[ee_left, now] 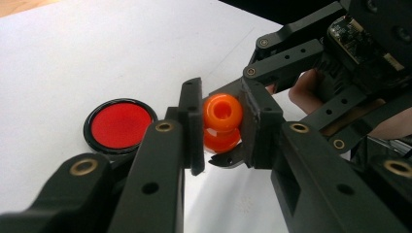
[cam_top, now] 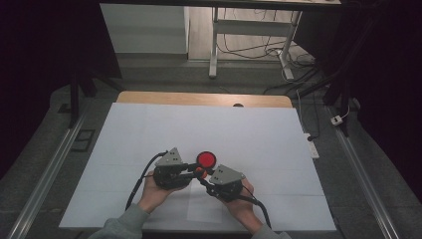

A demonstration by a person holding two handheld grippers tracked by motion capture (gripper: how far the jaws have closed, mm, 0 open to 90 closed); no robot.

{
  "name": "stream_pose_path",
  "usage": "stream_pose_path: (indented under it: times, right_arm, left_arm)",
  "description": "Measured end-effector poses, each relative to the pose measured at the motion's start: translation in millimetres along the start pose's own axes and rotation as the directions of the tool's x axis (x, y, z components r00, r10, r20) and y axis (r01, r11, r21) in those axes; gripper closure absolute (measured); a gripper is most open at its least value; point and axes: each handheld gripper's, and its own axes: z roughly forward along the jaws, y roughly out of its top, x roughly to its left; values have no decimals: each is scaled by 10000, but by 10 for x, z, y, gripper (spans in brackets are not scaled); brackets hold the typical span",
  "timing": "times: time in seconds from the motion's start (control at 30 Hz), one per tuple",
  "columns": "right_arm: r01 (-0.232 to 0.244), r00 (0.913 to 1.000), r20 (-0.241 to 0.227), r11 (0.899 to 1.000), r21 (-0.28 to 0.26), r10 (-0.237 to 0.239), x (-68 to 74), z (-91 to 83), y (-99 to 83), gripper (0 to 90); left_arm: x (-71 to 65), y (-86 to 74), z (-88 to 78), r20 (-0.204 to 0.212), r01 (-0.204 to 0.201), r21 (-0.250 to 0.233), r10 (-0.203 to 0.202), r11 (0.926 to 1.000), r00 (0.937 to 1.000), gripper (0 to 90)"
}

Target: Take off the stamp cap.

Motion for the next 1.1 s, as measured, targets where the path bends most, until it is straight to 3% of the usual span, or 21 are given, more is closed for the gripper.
stream_pose_path:
  times: [0.3, 0.6, 0.8, 0.83, 0.87, 0.9, 0.93, 1.0, 1.1]
  right_arm:
    - [183, 9997, -160, 9998, 54, -183, -21, -11, -2, 648]
    - [-105, 9997, -239, 9999, -99, 103, -26, -14, -13, 648]
    - [-41, 9997, -253, 10000, -79, 39, -30, -16, -16, 648]
    - [8, 9997, -245, 10000, -69, -10, -31, -15, -17, 649]
    - [88, 9997, -232, 10000, 3, -88, -28, -8, -18, 650]
    - [429, 9990, -148, 9979, 485, -423, -18, 13, -34, 650]
    - [532, 9986, -83, 9969, 581, -528, -6, 34, -70, 650]
    - [-21, 9999, -134, 9991, 427, 27, -24, 37, -116, 650]
    - [58, 9999, -148, 9996, 267, -54, -21, 16, -49, 650]
  left_arm:
    - [-13, -1, 3, 0, -40, -16, 40, 10000, 10000, 728]
    - [-13, -3, -3, -2, -4, -104, 4, 9999, 10000, 729]
    - [-15, -3, 1, -2, 44, -85, -44, 10000, 10000, 729]
    - [-17, -4, 0, -49, 36, -141, -37, 9999, 10000, 729]
    - [-16, 1, -43, -390, -16, -502, -4, 9987, 9992, 730]
    - [7, 19, -92, -427, 106, -734, -138, 9972, 9990, 730]
    - [60, 41, -190, -439, 325, -1071, -374, 9937, 9983, 731]
    - [123, 38, -283, -570, 456, -1149, -524, 9923, 9970, 730]
    - [142, 13, -279, -538, 492, -1024, -549, 9935, 9970, 730]
